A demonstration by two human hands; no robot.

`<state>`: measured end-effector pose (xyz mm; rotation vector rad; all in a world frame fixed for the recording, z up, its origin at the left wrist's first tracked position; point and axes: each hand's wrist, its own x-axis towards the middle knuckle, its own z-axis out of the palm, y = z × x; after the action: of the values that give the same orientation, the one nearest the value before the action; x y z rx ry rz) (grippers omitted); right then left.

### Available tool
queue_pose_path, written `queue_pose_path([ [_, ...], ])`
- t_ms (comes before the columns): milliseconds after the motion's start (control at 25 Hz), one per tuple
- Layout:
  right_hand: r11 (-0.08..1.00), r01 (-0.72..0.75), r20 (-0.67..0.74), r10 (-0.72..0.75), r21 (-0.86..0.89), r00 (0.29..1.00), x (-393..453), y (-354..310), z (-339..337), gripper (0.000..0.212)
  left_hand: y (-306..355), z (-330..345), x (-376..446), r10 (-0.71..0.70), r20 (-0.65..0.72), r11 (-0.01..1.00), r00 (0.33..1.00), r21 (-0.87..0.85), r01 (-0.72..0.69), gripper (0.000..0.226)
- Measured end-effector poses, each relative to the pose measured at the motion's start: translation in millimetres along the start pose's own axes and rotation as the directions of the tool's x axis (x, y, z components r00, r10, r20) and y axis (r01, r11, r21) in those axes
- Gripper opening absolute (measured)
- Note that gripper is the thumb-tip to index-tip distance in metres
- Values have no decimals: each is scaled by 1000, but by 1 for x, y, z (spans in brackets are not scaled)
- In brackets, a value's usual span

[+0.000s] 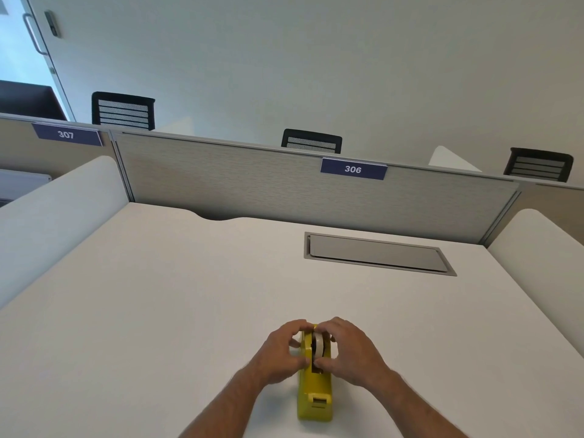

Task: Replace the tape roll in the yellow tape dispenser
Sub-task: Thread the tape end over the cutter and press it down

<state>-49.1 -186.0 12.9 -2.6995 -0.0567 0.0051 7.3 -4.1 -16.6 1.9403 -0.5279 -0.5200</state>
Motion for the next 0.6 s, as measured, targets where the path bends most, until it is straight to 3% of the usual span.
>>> queue_pose_path([
  [400,996,63,-97,-70,-70,993,-5,-8,1,53,-3,1,3,-10,-35,1000,999,-3,10,54],
  [600,998,57,-125,-51,41,991,-6,-9,-3,50,-1,2,2,8,-85,1000,996,-15,-9,43],
])
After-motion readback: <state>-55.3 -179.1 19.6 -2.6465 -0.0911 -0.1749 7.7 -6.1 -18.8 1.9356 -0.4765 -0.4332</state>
